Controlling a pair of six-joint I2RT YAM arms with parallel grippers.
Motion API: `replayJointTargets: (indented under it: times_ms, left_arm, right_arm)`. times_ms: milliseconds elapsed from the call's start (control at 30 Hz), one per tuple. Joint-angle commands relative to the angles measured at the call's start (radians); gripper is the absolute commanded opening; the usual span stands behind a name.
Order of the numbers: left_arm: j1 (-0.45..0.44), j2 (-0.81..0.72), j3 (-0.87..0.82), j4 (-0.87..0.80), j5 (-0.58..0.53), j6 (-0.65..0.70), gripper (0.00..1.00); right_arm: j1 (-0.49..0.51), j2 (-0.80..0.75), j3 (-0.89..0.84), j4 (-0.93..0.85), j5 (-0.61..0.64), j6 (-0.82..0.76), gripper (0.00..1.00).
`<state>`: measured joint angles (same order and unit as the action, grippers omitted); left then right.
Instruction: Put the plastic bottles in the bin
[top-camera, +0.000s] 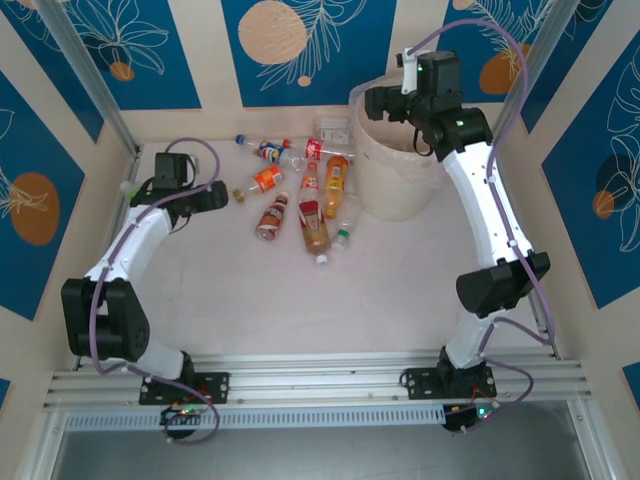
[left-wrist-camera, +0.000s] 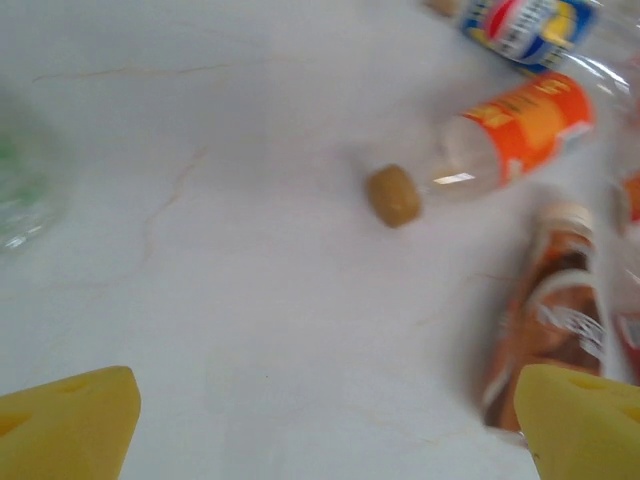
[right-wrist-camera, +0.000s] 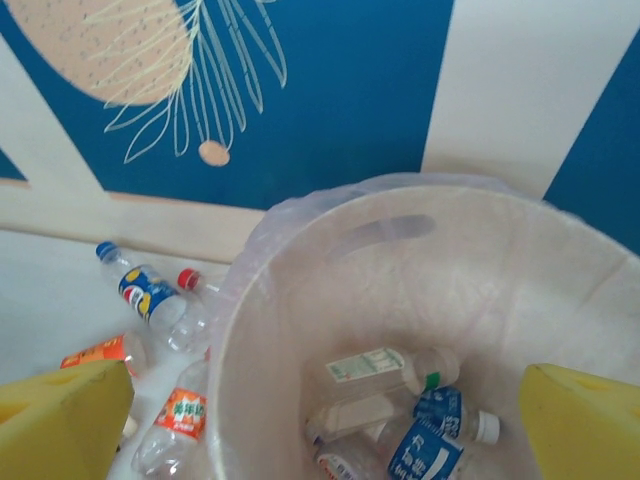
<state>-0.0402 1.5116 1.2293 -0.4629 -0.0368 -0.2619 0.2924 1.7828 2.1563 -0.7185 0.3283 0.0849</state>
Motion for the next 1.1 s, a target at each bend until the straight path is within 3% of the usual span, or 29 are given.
replayJointTargets:
  times_ms: [0, 367, 600, 1067]
  left_arm:
    - [0.051, 0.055, 0.079, -0.048, -0.099, -0.154, 0.98]
    - [0.173, 0.375, 0.353, -0.15, -0.242, -0.351, 1.0]
    - [0.229, 0.476, 0.443, -0.207, -0.301, -0.374, 1.0]
    - [0.304, 0.628, 0.565, -0.252, -0.232, -0.377, 1.0]
  right_arm:
    - [0.022, -0.041, -0.066, 0.002, 0.053, 0.015, 0.99]
    - [0.079, -0.219, -0.285, 0.05, 0.068, 0.069, 0.99]
    - [0.118, -0.282, -0.376, 0.076, 0.083, 0.083, 0.99]
    - [0.213, -0.342, -0.436, 0.123, 0.141, 0.051, 0.99]
